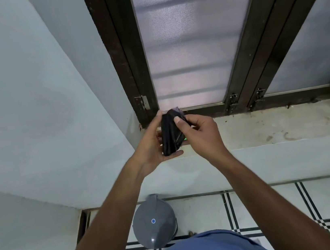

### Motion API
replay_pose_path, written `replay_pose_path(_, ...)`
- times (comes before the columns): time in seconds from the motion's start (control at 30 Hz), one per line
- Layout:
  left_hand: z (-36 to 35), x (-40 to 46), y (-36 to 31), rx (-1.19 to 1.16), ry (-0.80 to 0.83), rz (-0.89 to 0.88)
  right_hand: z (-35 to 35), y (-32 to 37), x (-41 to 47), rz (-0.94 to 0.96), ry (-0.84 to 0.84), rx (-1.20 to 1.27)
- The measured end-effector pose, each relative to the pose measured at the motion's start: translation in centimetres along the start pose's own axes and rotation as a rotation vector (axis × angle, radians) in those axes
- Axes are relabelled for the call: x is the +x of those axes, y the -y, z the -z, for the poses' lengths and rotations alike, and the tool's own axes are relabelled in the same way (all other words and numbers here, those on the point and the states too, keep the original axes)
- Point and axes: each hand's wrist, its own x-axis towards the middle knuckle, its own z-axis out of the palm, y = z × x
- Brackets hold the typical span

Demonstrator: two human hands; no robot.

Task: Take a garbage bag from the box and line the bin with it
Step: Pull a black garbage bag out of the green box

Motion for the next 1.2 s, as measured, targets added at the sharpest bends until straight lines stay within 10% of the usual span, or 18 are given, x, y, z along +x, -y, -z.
replay_pose_path(0.4,3.6,-1.2,3.2,0.025,-0.147,-0.198,2.5,-1.5,-0.1,-0.307,-0.254,0.021)
replay_pose_path(0.53,3.0,-2.4,3.0,0.113,-0.139,-0.285,0.3,-0.1,-2.1,-0.013,-0.227,-0.602)
replay_pose_path(0.73,2.0,-3.9,2.0,0.266,-0.129,-0.358,-2.4,1.8,-1.4,-0.050,0.226,-0.280)
replay_pose_path(1.2,6.5,-4.4,0.2,-0.134,-0.012,-0.246,1.4,0.8,0.1,0.047,0.030,-0.671)
